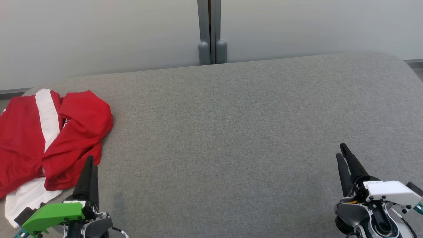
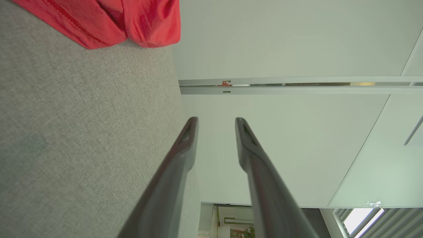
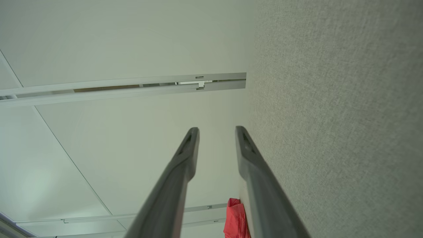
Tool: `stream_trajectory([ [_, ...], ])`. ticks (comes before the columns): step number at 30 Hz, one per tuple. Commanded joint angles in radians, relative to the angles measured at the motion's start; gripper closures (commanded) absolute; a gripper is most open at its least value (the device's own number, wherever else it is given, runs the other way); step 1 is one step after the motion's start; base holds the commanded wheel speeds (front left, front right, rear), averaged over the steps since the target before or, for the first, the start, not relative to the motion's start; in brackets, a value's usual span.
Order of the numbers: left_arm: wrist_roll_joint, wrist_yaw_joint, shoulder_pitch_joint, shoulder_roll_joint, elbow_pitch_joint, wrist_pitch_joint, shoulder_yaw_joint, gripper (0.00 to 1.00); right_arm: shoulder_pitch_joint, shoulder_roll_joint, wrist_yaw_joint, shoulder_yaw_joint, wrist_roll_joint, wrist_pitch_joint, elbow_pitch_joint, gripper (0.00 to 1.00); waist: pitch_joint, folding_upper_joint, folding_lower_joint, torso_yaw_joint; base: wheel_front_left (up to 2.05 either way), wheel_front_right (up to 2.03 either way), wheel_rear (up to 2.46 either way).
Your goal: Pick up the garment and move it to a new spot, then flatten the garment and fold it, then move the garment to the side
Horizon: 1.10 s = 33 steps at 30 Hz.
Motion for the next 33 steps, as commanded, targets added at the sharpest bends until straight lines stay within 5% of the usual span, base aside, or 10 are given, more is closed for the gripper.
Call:
stream_trajectory([
  [1,0.004,0.000,-0.008,0.003,-0.013,-0.009,-0.007,0.00,-0.008,-0.003,0.000,0.002,-0.004,-0.009,-0.012,0.00,0.000,0.0000,0.0000,0.000,0.00,0.00,0.00],
  [14,0.108,0.019,0.005,0.004,-0.037,-0.073,-0.060,0.00,0.015,-0.007,0.000,0.030,-0.207,-0.073,-0.062,0.00,-0.002,0.0000,0.0000,0.005,0.00,0.00,0.00],
  [33,0.572,0.046,0.021,0.019,-0.035,-0.151,-0.129,0.00,0.028,-0.049,0.000,0.095,-0.699,-0.152,-0.148,0.00,-0.006,0.0000,0.0000,0.014,0.00,0.00,0.00],
])
